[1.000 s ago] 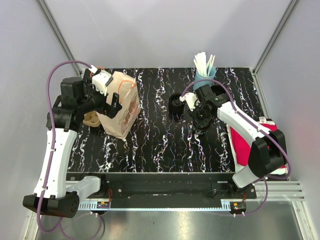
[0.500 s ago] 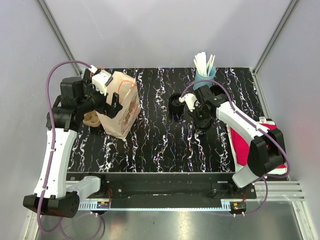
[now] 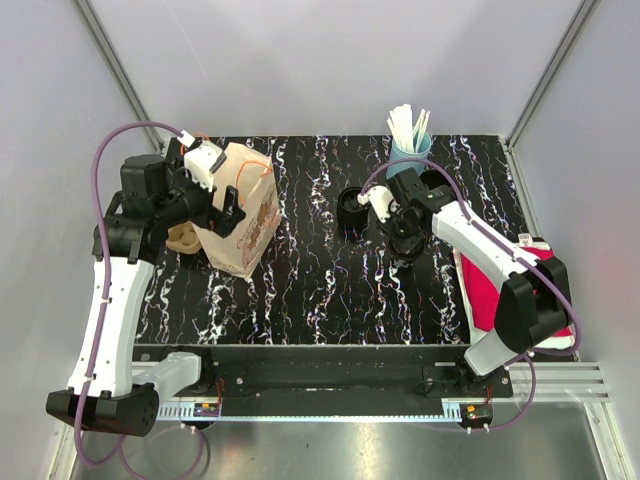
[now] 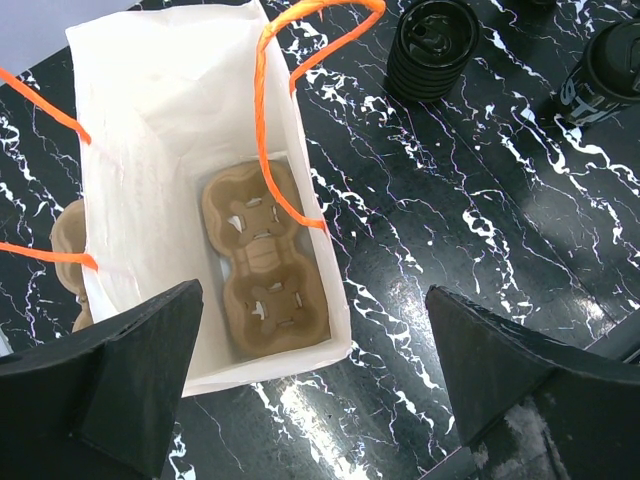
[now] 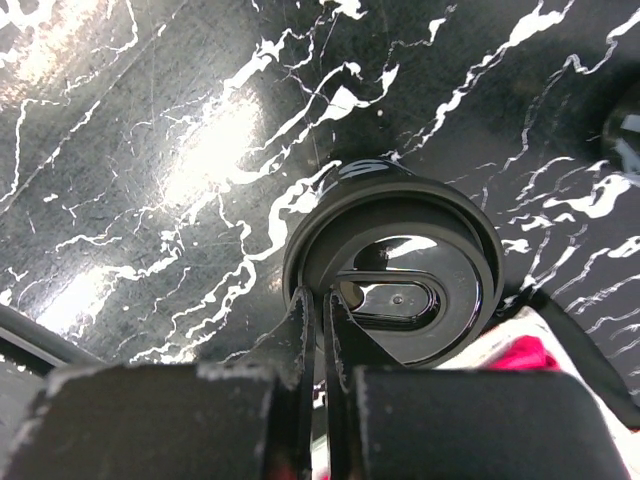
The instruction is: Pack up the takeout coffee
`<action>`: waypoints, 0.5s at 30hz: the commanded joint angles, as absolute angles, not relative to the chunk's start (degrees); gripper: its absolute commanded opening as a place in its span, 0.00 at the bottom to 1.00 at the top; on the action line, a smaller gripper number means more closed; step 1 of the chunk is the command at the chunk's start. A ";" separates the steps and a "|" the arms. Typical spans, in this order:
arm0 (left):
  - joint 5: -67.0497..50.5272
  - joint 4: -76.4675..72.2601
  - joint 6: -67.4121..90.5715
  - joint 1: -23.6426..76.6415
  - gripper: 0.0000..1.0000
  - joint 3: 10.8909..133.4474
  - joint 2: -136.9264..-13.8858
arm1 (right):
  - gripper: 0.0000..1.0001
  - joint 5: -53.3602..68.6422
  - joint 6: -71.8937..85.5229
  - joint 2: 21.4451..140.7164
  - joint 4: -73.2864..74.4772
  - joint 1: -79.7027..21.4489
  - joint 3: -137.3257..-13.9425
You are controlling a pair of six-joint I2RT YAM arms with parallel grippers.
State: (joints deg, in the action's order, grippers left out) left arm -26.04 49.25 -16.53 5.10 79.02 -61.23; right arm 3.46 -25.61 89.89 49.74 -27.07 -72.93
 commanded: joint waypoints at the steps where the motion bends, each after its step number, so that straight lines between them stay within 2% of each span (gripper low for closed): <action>1: -28.30 48.51 -18.71 4.66 0.99 82.09 -62.04 | 0.00 1.76 -27.25 86.93 52.38 -27.51 -78.83; 15: -27.51 49.31 -22.24 5.80 0.99 90.00 -71.27 | 0.00 6.06 -26.45 79.02 57.65 -27.60 -94.48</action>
State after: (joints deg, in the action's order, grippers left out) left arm -27.24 50.98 -20.88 5.21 87.66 -68.82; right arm 4.21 -26.30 82.67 56.40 -27.07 -89.41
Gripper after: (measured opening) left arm 0.985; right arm 0.021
